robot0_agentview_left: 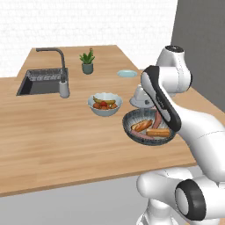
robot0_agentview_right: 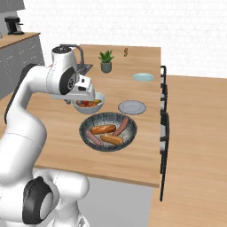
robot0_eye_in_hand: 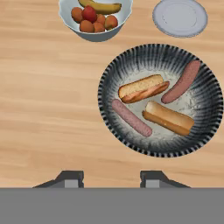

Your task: Place one bun and one sausage from the bowl on each plate.

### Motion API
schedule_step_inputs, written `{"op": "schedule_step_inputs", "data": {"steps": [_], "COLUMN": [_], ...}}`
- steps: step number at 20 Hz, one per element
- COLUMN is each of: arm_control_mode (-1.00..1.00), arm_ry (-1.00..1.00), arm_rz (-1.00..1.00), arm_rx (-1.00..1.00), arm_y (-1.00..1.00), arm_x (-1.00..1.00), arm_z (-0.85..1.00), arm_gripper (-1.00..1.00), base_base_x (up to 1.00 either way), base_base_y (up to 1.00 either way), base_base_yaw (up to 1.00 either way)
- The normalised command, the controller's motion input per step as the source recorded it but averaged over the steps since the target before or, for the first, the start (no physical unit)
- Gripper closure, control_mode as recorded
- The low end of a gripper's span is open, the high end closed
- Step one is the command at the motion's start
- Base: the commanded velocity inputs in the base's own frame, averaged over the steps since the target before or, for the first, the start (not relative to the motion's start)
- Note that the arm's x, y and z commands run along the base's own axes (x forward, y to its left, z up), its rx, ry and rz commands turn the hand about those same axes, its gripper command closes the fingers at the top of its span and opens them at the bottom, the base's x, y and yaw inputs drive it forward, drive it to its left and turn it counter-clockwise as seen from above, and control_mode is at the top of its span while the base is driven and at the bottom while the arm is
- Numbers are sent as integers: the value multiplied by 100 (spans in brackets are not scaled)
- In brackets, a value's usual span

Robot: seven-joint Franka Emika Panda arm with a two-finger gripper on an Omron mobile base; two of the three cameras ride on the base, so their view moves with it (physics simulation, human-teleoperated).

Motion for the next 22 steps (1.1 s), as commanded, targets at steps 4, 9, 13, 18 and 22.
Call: {"op": "schedule_step_inputs", "data": {"steps": [4, 9, 13, 18, 22], "arm_control_mode": [-100, -100, -100, -100, -100], "arm_ry": [2, 1, 2, 10, 15], "arm_rz": [0, -6, 5, 43, 55], "arm_rx": [0, 0, -1, -3, -7], "arm_y": [-24, -62, -68, -44, -16], "arm_x": [0, 0, 0, 4, 8], "arm_z": [0, -9, -29, -53, -63], "arm_gripper": [-100, -100, -100, -100, -100], "base_base_x": [0, 0, 0, 0, 0], "base_base_y": [0, 0, 0, 0, 0], "base_base_yaw": [0, 0, 0, 0, 0]}}
